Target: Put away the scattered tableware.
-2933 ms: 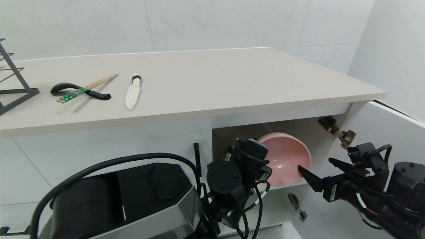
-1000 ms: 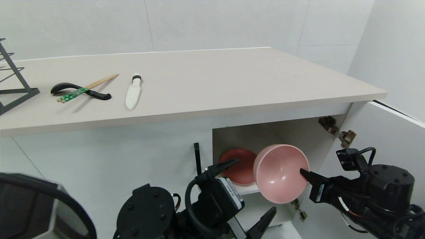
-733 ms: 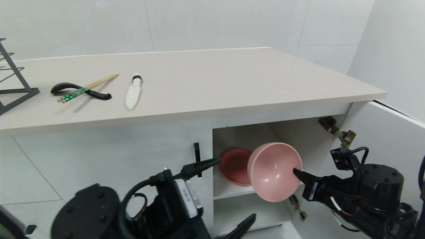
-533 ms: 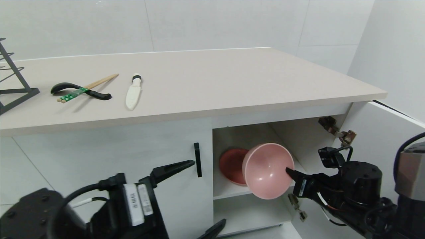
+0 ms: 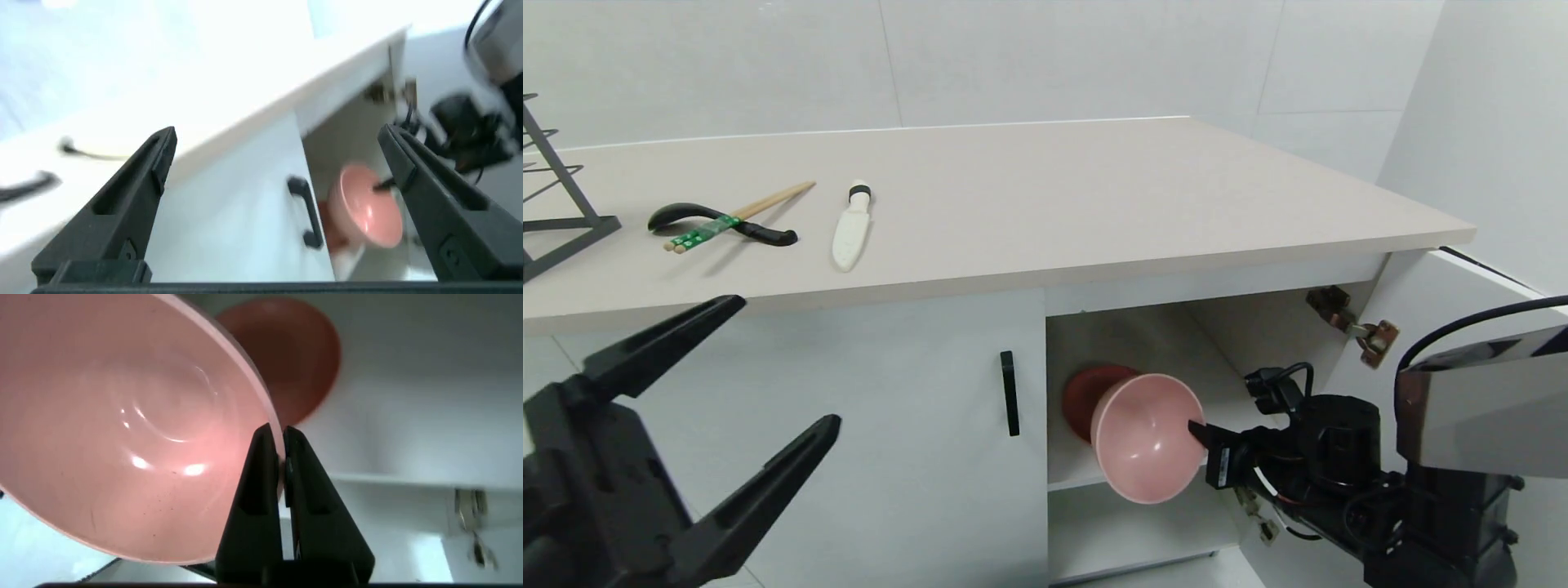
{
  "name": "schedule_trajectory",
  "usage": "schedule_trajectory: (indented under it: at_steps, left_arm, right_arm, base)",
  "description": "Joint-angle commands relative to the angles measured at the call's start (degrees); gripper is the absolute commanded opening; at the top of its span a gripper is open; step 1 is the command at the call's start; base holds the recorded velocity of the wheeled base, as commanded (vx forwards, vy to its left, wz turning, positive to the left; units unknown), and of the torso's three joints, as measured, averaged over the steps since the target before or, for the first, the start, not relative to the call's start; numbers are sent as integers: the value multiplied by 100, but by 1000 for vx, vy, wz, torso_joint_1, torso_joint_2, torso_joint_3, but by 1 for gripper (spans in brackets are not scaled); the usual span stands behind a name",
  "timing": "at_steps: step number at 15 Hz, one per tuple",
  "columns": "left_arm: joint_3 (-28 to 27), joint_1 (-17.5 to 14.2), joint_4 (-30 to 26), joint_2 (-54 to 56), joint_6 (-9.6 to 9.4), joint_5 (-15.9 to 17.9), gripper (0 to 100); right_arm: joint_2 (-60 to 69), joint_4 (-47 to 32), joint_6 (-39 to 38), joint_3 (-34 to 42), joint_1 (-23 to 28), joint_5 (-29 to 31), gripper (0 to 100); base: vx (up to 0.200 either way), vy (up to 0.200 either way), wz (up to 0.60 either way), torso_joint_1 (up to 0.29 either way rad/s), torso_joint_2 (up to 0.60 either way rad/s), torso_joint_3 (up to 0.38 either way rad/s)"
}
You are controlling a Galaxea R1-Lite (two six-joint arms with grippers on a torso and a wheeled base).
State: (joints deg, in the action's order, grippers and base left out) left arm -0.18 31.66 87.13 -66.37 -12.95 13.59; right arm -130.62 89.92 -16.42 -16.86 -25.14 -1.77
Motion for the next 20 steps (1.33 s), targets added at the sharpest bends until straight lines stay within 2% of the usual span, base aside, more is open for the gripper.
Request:
schedule_trajectory:
  at_steps: [1, 2, 6, 10, 12, 20]
  left_arm:
    - [18, -582, -275, 889, 178, 504, 100]
    - [18, -705, -275, 897, 178, 592, 100]
    - [18, -723, -293, 889, 187, 601, 100]
    - [18, -723, -328, 889, 187, 601, 100]
    - [18, -723, -354, 880, 187, 601, 100]
    - [18, -723, -530, 889, 178, 609, 100]
  right_arm:
    - [-209, 8, 192, -327, 62, -96, 0]
    - [-341, 8, 420, -467, 132, -122, 0]
    - [-675, 8, 631, -828, 316, -166, 0]
    - [-631, -1011, 895, -1847, 492, -298, 0]
    - [-578, -1099, 904, -2041, 439, -298, 0]
    - [-781, -1108, 913, -2093, 352, -324, 0]
  base:
    - [0, 0, 0, 0, 0, 0]
    - [0, 0, 0, 0, 0, 0]
    - [0, 0, 0, 0, 0, 0]
    - [0, 0, 0, 0, 0, 0]
    - [0, 0, 0, 0, 0, 0]
    - [0, 0, 0, 0, 0, 0]
